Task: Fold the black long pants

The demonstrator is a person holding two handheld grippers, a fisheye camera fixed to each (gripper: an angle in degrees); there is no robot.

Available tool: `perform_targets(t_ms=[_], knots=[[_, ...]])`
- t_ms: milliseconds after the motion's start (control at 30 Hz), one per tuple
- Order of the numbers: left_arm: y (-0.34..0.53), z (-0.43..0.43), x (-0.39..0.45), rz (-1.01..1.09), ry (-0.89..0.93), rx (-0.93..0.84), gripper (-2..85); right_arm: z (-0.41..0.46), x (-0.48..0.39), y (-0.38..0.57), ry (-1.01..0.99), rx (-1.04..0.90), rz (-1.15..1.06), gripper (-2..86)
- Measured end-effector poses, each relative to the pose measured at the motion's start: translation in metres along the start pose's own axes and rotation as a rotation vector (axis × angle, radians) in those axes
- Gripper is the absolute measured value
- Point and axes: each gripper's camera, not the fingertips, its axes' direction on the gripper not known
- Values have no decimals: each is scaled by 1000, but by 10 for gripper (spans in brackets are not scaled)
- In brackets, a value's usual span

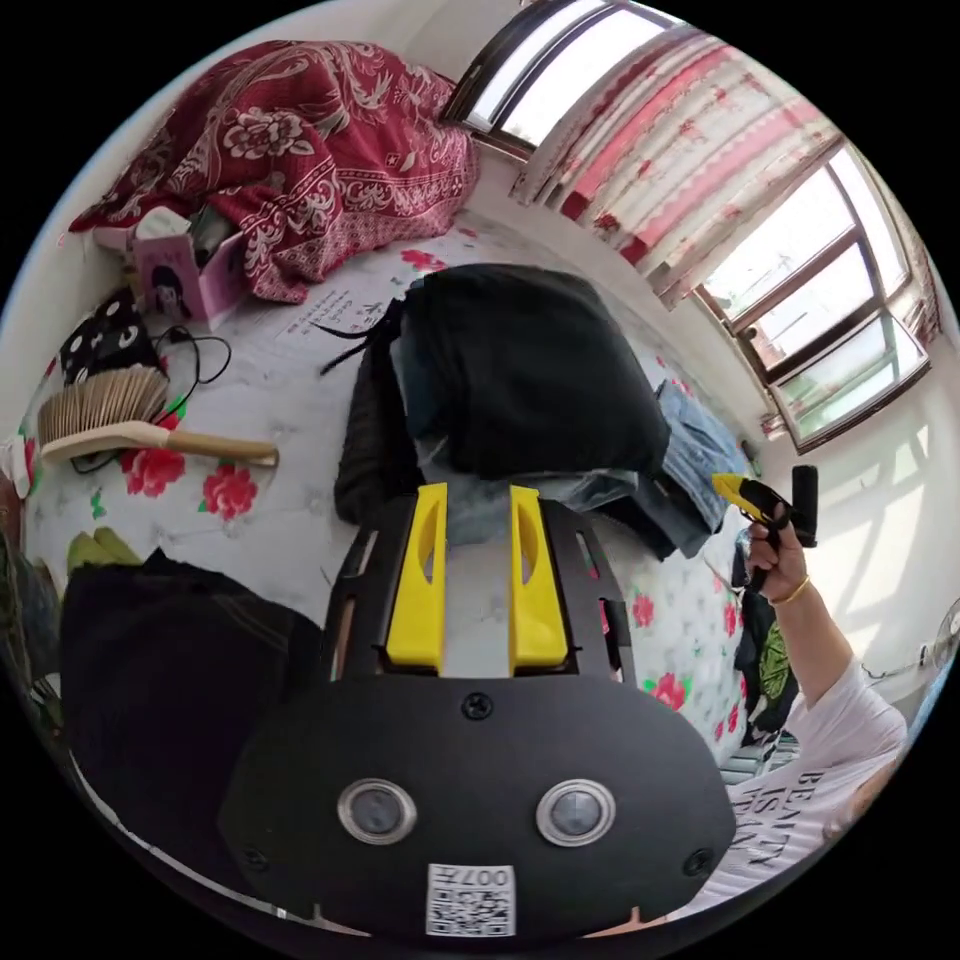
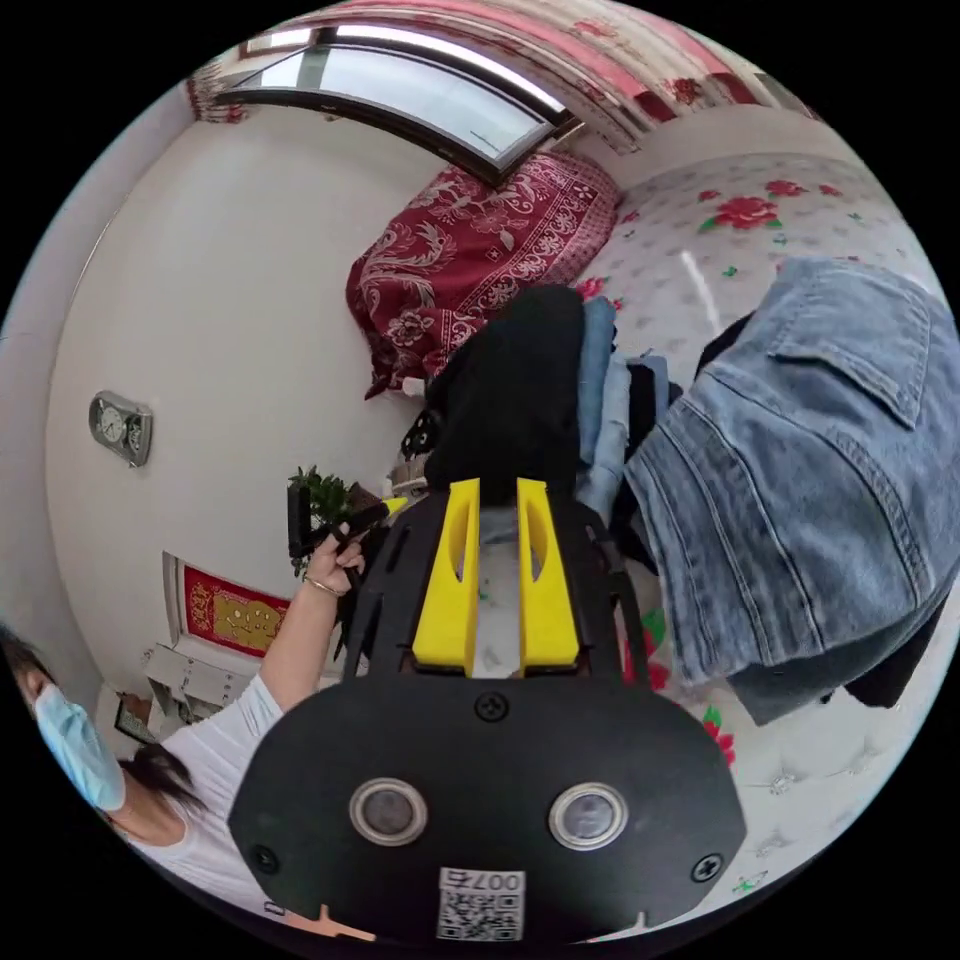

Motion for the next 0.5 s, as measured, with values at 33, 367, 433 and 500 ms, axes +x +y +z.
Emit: perform_targets(t_ms=[33, 367, 433, 500], knots=[[57, 29, -15, 13, -42, 14, 96, 5, 11, 17, 9, -15, 2, 53], [566, 286, 60, 373, -260, -352, 24, -11, 102, 440, 561, -514, 149, 55], [655, 339, 94, 485, -240, -455, -2, -25, 85, 484, 677, -555, 160, 52], [707, 374, 113, 560, -212, -507, -6, -29, 59, 515, 790, -580, 120, 50]])
